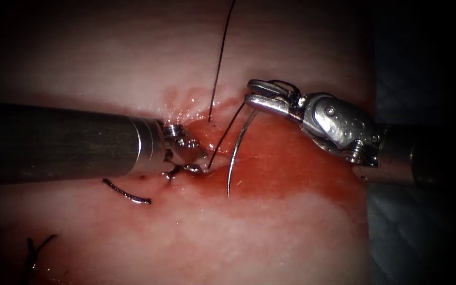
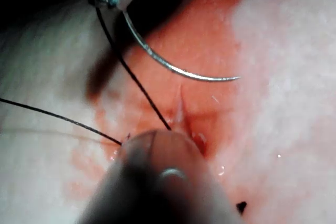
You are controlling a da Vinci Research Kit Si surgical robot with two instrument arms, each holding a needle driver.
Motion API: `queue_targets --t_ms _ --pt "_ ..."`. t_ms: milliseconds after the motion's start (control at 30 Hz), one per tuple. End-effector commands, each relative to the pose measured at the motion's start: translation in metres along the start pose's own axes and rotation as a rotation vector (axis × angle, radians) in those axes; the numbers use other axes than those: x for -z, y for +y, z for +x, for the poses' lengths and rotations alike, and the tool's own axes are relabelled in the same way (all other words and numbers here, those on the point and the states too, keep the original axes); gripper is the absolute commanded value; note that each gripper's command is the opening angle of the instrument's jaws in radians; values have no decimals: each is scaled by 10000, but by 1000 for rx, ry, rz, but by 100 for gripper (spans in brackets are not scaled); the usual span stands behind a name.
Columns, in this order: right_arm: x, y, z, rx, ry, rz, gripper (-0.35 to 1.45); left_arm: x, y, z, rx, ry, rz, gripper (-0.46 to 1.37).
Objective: Wound Closure
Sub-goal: Open the incision using the left jaws, then using the right needle driver pierce the needle through the tissue beneth the cut
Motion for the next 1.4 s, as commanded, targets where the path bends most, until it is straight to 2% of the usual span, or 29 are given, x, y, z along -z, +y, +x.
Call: queue_targets --t_ms 33,333,400,933,1400 --pt "0 0 1 0 0 -3 -35 0 1 -1 -8 1 9 132" --pt "0 1 0 0 -24 0 -35 -1 3 -2 -12 27 11 134" --pt "-1 1 0 29 -46 6 -35 -1 3 -2 -12 42 12 133" --pt "-2 4 -2 124 -69 12 -35 2 0 1 -17 70 8 132" --pt "-34 -8 -12 302 -137 19 -35 3 1 1 -16 76 8 131"
